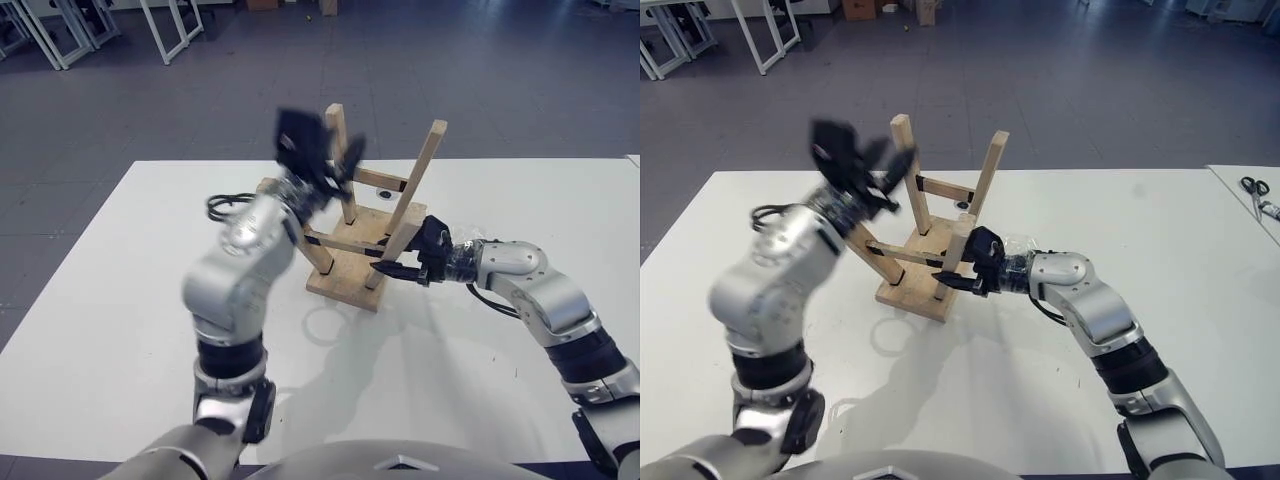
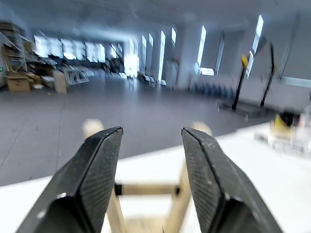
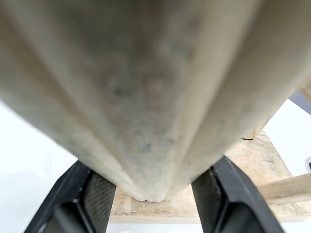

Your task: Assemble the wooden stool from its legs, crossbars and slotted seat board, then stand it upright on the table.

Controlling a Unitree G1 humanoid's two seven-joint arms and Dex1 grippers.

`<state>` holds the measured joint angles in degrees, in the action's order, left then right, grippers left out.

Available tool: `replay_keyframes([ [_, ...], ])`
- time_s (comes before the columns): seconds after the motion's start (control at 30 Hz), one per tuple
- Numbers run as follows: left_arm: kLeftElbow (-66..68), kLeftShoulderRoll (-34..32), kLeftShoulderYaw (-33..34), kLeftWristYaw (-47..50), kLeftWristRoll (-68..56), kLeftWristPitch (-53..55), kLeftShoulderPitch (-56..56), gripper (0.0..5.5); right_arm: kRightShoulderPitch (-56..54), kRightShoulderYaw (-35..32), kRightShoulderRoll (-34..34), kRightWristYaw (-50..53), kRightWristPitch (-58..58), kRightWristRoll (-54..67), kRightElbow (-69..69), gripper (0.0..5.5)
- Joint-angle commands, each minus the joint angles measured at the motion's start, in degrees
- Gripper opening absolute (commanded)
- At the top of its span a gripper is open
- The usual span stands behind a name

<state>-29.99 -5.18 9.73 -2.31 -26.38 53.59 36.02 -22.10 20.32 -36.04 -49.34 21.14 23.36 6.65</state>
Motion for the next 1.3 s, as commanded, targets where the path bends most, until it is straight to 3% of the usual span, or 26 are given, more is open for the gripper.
replay_keyframes([
  [0.03, 1.7, -14.5, 23.9, 4.1, -7.6, 4.3, 14.7, 2.27, 13.2, 8.1, -12.8, -16.3, -4.7, -8.9, -17.6, 2.04],
  [0.23, 8.5, -22.8, 16.2, 5.4, 11.5, -1.0, -17.0, 2.27, 7.4, 5.9, -11.6, -17.9, -11.0, -7.9, -21.1, 2.04],
  [0.4, 9.4, -22.0, 7.3, 7.9, 22.0, -3.0, -32.2, 2.27, 7.0, 5.1, -10.5, -16.2, -10.3, -7.6, -18.2, 2.04],
  [0.47, 5.6, -17.0, -2.7, 4.0, 19.8, -3.6, -30.3, 2.27, 7.3, 5.4, -10.5, -16.0, -9.8, -7.4, -16.9, 2.04],
  [0.53, -2.0, -7.1, -18.7, -6.0, 9.3, -4.3, -26.3, 2.27, 7.3, 6.0, -10.1, -16.0, -9.5, -7.5, -16.1, 2.04],
  [0.6, -9.5, 0.0, -32.5, -13.8, -1.9, 0.6, -24.9, 2.27, 6.5, 7.0, -9.5, -16.4, -9.4, -8.1, -16.4, 2.04],
  [0.63, -11.2, 1.5, -35.5, -16.0, -6.5, 4.3, -25.4, 2.27, 6.0, 7.4, -9.2, -16.6, -9.4, -8.3, -16.6, 2.04],
  [0.83, -8.3, -10.7, -26.8, -21.8, -3.7, 7.1, -29.0, 2.27, 6.5, 9.1, -8.9, -18.6, -10.2, -9.4, -16.5, 2.04],
  [1.03, 2.1, -24.9, -15.4, -26.3, 3.5, 2.3, -34.5, 2.27, 6.4, 12.4, -8.3, -23.5, -15.5, -10.7, -17.9, 2.04],
  [1.17, 12.8, -36.4, -13.7, -30.1, 9.9, -3.5, -36.1, 2.27, 0.3, 12.2, -4.1, -23.1, -15.7, -9.1, -21.0, 2.04],
  [1.3, 16.7, -39.0, -13.9, -31.4, 11.8, -6.8, -36.2, 2.27, -3.5, 11.7, -1.8, -21.6, -17.2, -9.9, -23.4, 2.04],
])
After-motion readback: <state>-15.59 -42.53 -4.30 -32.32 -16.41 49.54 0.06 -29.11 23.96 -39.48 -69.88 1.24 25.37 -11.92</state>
